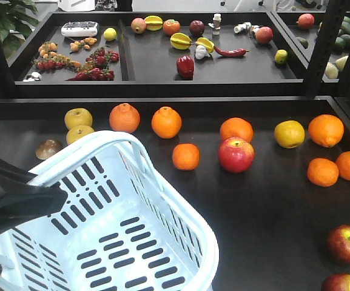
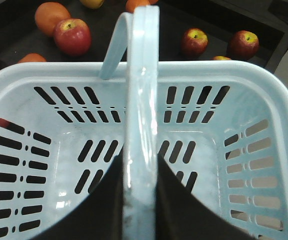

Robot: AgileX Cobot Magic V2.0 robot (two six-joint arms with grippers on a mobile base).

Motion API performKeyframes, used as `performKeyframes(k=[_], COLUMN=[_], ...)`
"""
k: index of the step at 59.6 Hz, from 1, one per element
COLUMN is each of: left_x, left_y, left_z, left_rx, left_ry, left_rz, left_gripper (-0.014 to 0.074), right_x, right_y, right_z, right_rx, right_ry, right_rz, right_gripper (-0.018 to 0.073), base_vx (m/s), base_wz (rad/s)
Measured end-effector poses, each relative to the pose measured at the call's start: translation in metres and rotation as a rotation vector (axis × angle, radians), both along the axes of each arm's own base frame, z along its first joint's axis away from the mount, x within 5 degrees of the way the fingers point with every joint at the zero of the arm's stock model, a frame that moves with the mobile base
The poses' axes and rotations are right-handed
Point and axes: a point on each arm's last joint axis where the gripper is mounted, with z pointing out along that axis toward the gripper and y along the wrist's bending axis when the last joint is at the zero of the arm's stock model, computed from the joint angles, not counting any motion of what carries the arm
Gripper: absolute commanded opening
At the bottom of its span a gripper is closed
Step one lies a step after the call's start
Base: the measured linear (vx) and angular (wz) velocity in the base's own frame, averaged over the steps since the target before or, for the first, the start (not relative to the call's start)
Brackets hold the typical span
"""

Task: Pick three apples into basket with both arms
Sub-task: 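Hold the basket in the left gripper while the base settles at the table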

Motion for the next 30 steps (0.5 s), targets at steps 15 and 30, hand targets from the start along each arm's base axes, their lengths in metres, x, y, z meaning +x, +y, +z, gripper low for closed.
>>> performKeyframes(k=[15,30], left_x=[0.0,0.0], left_y=[0.0,0.0], left_z=[0.0,0.0], left_rx=[0.0,0.0], left_ry=[0.0,0.0], left_rz=[0.0,0.0], left_gripper=[-0.0006,-0.0006], right_x=[0.0,0.0], right_y=[0.0,0.0], right_z=[0.0,0.0], right_rx=[0.0,0.0], right_ry=[0.0,0.0], right_rz=[0.0,0.0], right_gripper=[-0.0005,-0.0005], base_vx=[0.0,0.0], base_wz=[0.0,0.0])
